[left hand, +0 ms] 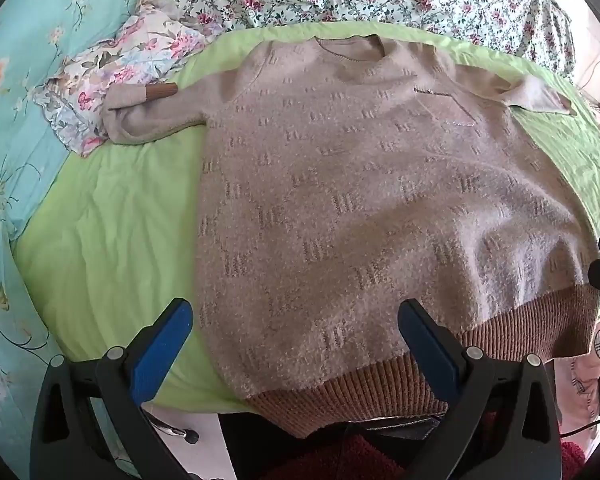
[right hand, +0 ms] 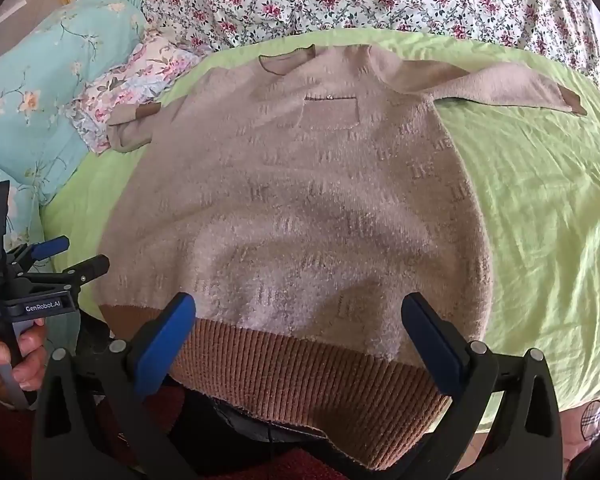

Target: Fold small clothes

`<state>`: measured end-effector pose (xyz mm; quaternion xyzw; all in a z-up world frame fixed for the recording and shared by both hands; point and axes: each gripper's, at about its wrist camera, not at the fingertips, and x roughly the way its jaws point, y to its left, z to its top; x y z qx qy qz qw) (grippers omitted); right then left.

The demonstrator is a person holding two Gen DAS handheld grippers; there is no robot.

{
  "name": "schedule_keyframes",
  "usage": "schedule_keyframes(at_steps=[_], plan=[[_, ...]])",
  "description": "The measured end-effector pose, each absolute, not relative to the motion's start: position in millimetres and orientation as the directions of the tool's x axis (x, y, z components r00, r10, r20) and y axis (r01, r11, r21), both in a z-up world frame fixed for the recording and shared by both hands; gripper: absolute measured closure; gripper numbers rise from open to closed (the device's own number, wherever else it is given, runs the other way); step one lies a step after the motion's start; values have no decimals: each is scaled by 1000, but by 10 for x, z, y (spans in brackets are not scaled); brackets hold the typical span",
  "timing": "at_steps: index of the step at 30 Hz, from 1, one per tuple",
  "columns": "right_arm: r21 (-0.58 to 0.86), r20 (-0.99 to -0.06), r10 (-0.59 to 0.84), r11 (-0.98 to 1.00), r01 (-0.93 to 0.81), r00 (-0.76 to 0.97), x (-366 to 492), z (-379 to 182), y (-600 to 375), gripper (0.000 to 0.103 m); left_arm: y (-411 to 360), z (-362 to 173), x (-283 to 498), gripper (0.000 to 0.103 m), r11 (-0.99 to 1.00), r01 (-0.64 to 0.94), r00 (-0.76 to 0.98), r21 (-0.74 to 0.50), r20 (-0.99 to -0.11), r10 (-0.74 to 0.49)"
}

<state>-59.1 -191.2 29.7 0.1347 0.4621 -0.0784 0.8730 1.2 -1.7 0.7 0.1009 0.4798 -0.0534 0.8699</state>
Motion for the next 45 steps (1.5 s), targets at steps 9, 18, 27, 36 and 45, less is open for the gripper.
schedule_keyframes(at_steps=[9, 18, 27, 36, 45], plan=[[168, -806, -18, 951, 258, 592, -626, 336, -1916, 0, -56, 39, 3, 0, 973, 191, 542, 126, -840, 2], [164, -823, -16, 950, 265, 568, -615, 316, -1903, 0, -25, 57, -16, 0, 974, 200, 549, 110, -836, -18], [159, -827, -18, 951, 264, 561, -593, 320, -1881, 0, -38, 93, -25, 0, 974, 203, 588, 104, -808, -36], [175, -817, -7, 950, 260, 577, -566, 321, -1894, 0, -42, 111, 4, 0, 970, 214, 591, 113, -805, -36], [198, -782, -1, 948, 249, 624, -539, 337, -2001, 1, -91, 94, 107, 0, 969, 223, 584, 103, -810, -48]])
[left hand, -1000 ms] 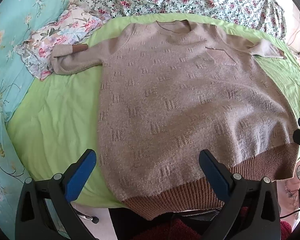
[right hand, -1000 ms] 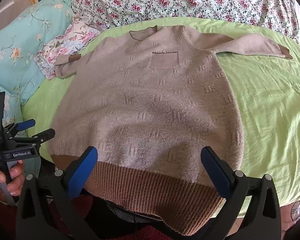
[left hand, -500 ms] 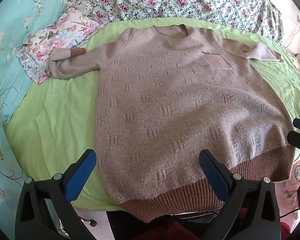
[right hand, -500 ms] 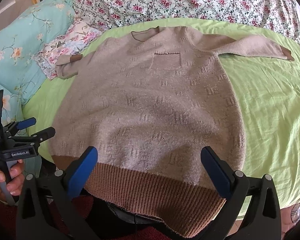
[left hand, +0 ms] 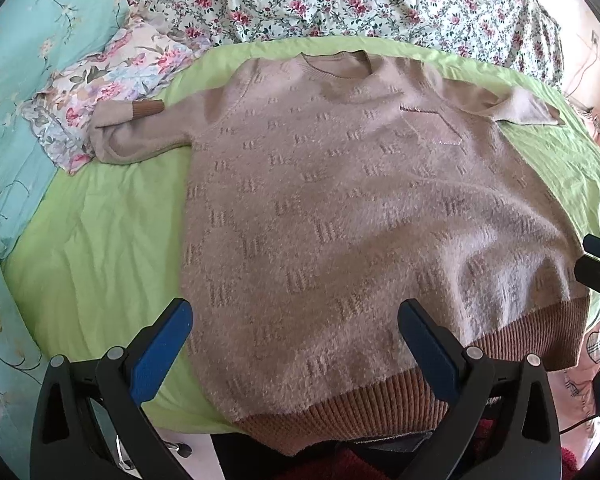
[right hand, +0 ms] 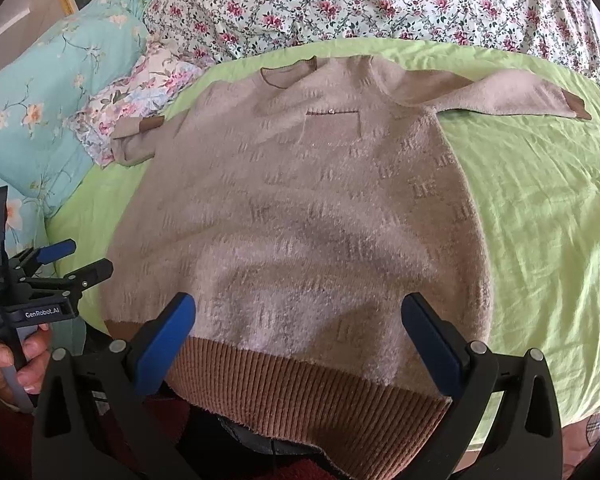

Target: Fold small clothes

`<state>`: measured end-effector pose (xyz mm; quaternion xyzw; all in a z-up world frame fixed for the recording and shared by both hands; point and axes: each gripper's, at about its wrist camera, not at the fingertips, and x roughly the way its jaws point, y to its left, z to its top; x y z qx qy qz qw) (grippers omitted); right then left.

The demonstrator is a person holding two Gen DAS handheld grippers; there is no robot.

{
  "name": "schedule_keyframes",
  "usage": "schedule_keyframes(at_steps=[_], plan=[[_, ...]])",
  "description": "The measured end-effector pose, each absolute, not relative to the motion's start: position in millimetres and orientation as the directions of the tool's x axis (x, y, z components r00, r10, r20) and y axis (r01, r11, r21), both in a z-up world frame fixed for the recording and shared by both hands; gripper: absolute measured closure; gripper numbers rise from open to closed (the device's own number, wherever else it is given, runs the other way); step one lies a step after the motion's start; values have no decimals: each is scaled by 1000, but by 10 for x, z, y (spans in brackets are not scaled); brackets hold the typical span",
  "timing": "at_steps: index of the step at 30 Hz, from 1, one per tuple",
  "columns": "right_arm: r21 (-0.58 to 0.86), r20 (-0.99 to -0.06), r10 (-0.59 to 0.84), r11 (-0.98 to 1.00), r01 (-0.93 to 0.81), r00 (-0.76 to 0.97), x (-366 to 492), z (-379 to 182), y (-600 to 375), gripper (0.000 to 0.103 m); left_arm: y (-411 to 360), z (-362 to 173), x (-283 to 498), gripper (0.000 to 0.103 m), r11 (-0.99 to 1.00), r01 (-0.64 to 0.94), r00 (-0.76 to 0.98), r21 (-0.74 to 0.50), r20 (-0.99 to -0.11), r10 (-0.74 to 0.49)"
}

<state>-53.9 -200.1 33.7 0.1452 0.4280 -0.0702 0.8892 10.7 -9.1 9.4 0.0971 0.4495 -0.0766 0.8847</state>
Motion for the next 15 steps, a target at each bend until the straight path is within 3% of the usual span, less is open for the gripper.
schedule_keyframes(at_steps=[11, 15], plan=[[249, -780, 2, 918, 308, 626, -488, 287, -2314, 5, -153, 44, 395, 0, 971, 234, 561, 42, -822, -99], [265, -778, -13, 899, 348, 628, -458, 279, -2530, 13, -209, 34, 544, 0, 972, 234, 557, 37, -824, -103]])
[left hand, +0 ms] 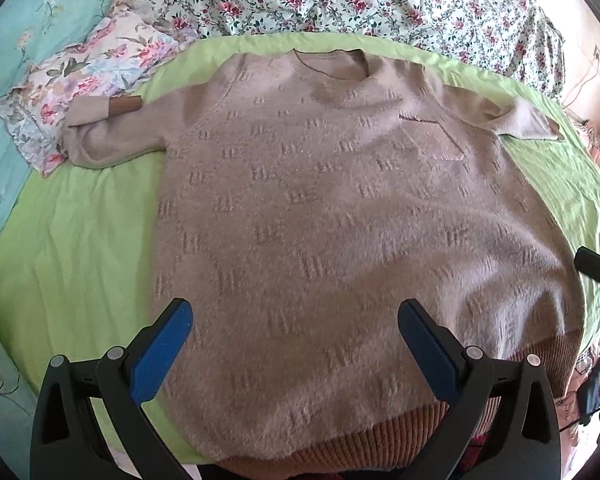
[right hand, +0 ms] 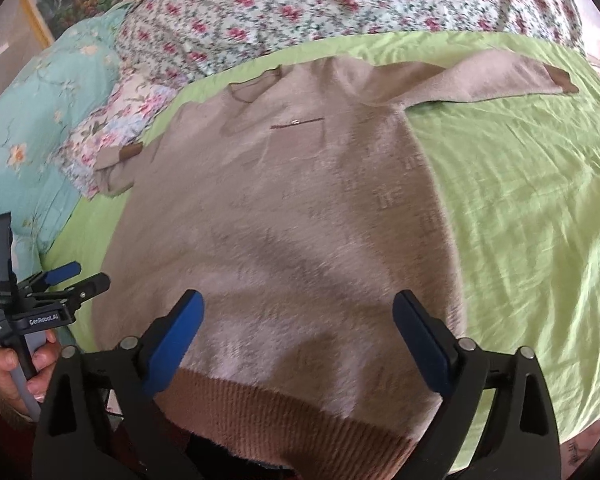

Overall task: Fold small clothes
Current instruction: 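Grasp the brown cuff of a sweater sleeve with the right gripper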

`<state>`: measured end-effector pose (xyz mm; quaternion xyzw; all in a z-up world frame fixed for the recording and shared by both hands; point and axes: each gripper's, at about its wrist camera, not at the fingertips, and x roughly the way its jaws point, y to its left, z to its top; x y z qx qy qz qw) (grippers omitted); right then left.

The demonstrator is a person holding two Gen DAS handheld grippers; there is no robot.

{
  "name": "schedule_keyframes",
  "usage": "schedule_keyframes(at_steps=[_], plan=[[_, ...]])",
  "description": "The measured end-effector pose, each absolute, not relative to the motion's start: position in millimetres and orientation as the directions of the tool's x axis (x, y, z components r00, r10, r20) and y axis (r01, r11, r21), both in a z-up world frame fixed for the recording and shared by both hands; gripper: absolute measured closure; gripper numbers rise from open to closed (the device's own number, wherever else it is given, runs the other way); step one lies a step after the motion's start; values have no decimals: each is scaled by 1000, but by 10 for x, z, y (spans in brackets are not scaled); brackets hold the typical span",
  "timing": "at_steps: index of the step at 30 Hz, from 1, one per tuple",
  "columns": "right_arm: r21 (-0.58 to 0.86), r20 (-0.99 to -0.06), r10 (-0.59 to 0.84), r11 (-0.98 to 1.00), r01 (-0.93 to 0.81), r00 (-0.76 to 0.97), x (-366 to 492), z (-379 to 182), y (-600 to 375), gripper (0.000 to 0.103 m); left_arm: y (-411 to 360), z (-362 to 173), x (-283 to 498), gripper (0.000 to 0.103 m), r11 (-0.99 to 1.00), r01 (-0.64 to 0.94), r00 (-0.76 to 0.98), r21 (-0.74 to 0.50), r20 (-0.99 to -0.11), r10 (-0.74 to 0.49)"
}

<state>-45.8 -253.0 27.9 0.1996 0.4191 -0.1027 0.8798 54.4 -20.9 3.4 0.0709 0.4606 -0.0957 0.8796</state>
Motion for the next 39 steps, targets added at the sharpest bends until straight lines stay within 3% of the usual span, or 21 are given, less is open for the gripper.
schedule_keyframes(at_steps=[7, 17, 20, 29, 32, 34, 39], plan=[[319, -762, -67, 826, 465, 644, -412, 354, -3283, 34, -287, 69, 844, 0, 974, 226, 558, 28, -823, -106], [341, -716, -280, 659, 670, 640, -177, 553, -5061, 40, -441, 48, 1141, 0, 973, 231, 540, 27, -835, -105], [362, -715, -332, 578, 732, 616, -92, 503, -5665, 53, -499, -20, 1208, 0, 973, 229, 519, 29, -850, -96], [414, -708, -432, 386, 824, 559, 82, 247, -6867, 55, -681, -200, 1403, 0, 973, 225, 468, 44, -881, -69], [443, -681, -451, 375, 814, 578, 103, 208, -6998, 71, -726, -218, 1450, 0, 972, 229, 464, 47, -884, -66], [460, -671, -439, 386, 800, 598, 121, 234, -6967, 96, -726, -209, 1463, 0, 972, 232, 467, 38, -881, -77], [465, -607, -384, 539, 702, 696, 345, 577, -6431, 96, -655, -200, 1476, 0, 974, 226, 474, 11, -875, -100]])
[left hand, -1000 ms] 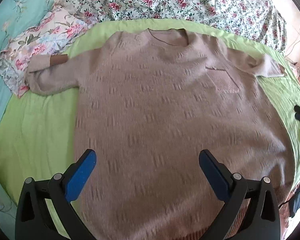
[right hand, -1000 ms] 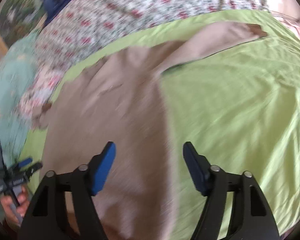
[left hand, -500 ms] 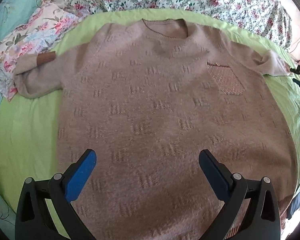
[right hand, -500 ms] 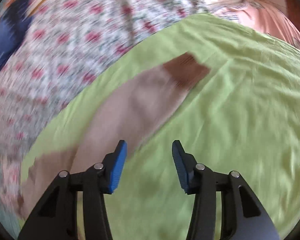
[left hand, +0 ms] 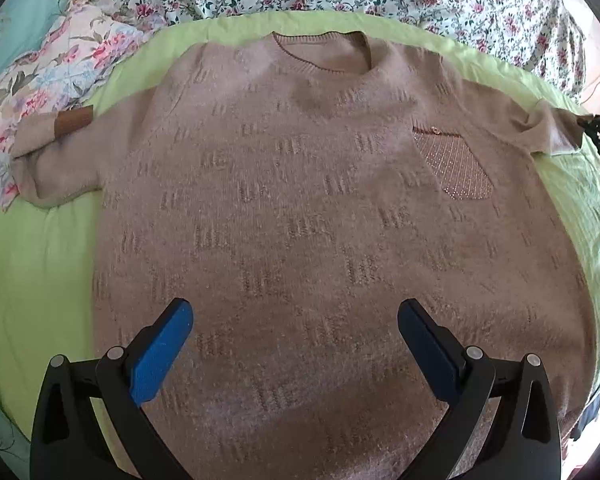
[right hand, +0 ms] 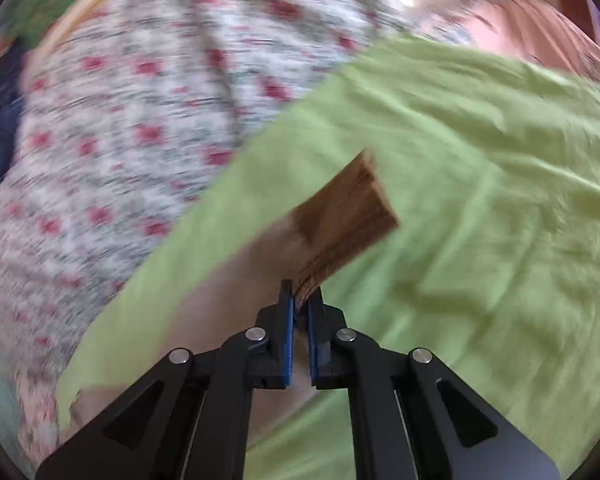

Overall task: Fold small clothes
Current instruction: 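Grasp the brown cuff of a sweater sleeve with the right gripper, then fold the sleeve across the sweater body with the right gripper and release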

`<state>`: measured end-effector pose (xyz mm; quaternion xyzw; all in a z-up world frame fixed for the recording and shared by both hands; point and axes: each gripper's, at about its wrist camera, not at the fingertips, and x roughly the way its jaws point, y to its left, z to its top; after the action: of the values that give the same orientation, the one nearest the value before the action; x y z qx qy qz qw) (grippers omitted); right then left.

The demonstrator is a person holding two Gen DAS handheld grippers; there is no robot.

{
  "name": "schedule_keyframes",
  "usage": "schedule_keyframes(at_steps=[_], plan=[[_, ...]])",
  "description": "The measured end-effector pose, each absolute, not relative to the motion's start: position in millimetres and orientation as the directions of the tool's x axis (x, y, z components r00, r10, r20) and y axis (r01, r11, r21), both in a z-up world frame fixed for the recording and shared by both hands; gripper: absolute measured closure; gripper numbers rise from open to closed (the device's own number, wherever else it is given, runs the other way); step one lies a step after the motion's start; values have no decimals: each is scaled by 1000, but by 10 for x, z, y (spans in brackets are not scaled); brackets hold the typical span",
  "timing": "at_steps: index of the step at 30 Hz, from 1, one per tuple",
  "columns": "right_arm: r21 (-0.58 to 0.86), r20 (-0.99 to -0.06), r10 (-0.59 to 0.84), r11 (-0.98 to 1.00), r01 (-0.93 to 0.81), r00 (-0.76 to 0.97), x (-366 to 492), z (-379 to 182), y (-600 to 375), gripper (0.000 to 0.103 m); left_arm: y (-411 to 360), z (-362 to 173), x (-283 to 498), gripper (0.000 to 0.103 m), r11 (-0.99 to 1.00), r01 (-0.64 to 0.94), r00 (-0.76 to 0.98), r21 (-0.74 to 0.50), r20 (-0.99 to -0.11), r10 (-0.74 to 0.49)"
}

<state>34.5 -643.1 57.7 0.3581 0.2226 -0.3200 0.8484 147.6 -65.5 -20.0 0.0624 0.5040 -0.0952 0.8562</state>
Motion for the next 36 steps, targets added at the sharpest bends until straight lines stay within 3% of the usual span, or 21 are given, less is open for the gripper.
schedule_keyframes(at_steps=[6, 13, 24, 26, 27, 28, 30, 36], plan=[[510, -574, -117, 724, 465, 810, 933, 816, -5187, 96, -471, -133, 1435, 0, 978, 209, 499, -8, -859, -114], [627, -557, 265, 756, 189, 787, 1854, 497, -3543, 96, -172, -32, 1444, 0, 982, 185, 538, -46, -831, -140], [642, -654, 504, 764, 63, 564, 2796, -297, -2001, 96, 26, -128, 1675, 0, 968, 192, 523, -164, -817, -242], [629, -685, 506, 773, 75, 525, 2831, -403, -1920, 90, -31, -150, 1771, 0, 963, 202, 515, -178, -817, -259], [639, -690, 519, 765, 86, 505, 2824, -447, -1919, 83, -80, -167, 1840, 0, 958, 214, 510, -189, -815, -274], [657, -682, 538, 748, 93, 494, 2807, -470, -1945, 66, -140, -186, 1929, 0, 952, 230, 504, -203, -812, -294], [697, -641, 562, 711, 91, 523, 2697, -415, -2050, 51, -288, -244, 2145, 0, 947, 240, 488, -216, -816, -309], [684, -580, 452, 722, 105, 677, 2071, 34, -2513, 48, -669, -409, 2905, 5, 949, 230, 468, -214, -831, -301]])
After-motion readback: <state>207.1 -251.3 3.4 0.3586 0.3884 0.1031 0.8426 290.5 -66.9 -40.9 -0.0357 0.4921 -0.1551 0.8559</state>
